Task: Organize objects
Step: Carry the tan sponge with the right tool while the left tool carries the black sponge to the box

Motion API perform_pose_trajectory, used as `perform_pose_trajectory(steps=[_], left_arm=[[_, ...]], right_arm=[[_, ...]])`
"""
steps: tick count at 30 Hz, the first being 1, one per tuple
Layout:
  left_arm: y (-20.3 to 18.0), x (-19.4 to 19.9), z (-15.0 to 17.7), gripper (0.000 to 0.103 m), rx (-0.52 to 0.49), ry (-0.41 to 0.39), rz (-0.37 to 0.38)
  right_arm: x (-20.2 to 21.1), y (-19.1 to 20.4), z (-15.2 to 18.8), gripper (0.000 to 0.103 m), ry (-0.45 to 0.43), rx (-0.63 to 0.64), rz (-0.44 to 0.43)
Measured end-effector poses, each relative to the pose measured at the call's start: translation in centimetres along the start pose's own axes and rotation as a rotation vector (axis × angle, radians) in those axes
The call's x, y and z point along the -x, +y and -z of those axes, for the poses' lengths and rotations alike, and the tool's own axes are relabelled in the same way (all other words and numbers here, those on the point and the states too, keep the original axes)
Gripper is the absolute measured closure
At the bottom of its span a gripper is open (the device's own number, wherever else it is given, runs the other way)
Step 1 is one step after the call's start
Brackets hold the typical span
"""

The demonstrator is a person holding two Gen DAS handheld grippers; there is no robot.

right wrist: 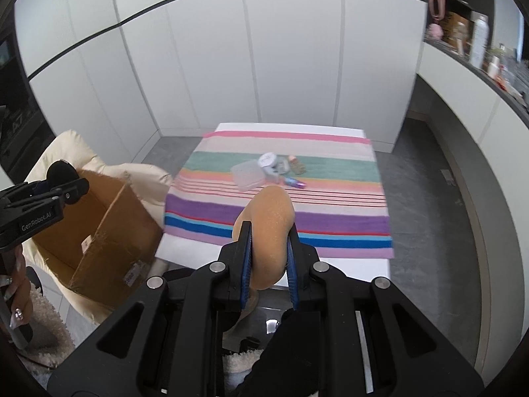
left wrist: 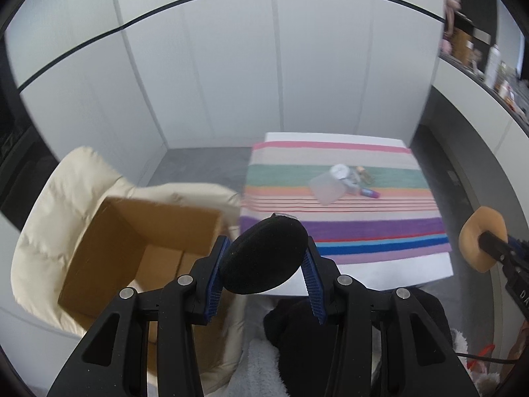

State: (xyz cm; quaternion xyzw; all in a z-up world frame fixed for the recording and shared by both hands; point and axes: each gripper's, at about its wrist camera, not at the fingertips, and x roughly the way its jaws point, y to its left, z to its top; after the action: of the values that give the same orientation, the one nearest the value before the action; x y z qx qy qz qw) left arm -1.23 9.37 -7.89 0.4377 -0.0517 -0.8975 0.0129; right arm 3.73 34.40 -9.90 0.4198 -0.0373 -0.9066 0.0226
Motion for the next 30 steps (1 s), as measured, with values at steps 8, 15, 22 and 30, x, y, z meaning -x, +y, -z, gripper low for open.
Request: perform_pose_trajectory(steps=[8, 15, 22, 30], left_arm=[[7.2, -0.4, 2.7, 0.059, 0.119, 0.034, -0.101], [14.5, -0.1, 6.4, 0.059, 0.255, 0.085, -0.202], [20.4, 0.7, 9.8, 0.059, 0.384, 0.117, -0.279], [22.4, 0.0, 11.2, 0.059, 0.455, 0.144, -0.291]], right_arm=[[-3.4, 8.2, -0.3, 0.084, 0.048, 0.142, -0.132], [-5.5, 17.3, 0.1, 0.084, 0.090, 0.294, -0.266], [-6.5, 25.5, 2.0, 0.084, 0.143, 0.431, -0.394], [-6.9, 30.9, 3.8, 0.084, 0.180, 0.535, -0.478]])
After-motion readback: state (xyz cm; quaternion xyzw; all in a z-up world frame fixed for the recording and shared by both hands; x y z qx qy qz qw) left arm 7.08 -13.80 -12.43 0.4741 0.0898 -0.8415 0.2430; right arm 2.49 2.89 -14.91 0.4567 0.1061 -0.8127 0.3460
